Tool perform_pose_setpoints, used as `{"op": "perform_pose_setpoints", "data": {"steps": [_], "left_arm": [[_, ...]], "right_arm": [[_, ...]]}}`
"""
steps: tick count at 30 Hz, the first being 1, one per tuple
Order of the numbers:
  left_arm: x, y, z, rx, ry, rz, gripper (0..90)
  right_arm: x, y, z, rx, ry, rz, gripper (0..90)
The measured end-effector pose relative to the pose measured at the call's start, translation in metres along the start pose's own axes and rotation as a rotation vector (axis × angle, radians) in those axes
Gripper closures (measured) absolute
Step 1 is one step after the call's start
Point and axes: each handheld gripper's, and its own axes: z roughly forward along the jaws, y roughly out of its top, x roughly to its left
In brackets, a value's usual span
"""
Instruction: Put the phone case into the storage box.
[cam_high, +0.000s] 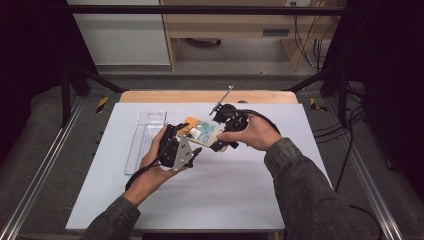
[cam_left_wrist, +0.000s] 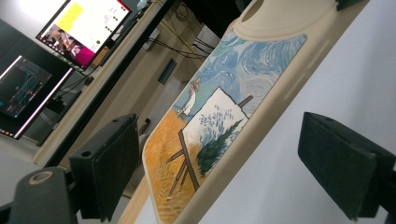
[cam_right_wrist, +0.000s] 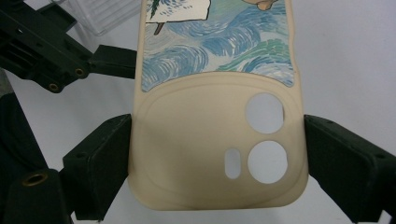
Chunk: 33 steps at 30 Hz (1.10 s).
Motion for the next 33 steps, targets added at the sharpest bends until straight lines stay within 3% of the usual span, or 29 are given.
{"op": "perform_pose_setpoints", "data": {"steps": [7, 17, 25, 33], "left_arm": [[-0.0014, 0.0028, 0.0003, 0.002, 0.021, 0.040, 15.9], [-0.0041, 0.0048, -0.0007, -0.004, 0.043, 0.089, 33.2], [-0.0071, 0.0067, -0.0025, -0.005, 0.071, 0.144, 41.0], [-0.0081, 0.0080, -0.0041, -0.010, 0.075, 0.157, 49.5]], "right_arm": [[0.0007, 0.0033, -0.0033, -0.002, 0.002, 0.001, 11.9], [0.0038, 0.0042, -0.0048, -0.004, 0.009, -0.003, 11.9], [0.0063, 0.0062, -0.0041, -0.005, 0.013, 0.003, 11.8], [0.0086, 0.0084, -0.0050, -0.008, 0.012, 0.000, 11.8]]}}
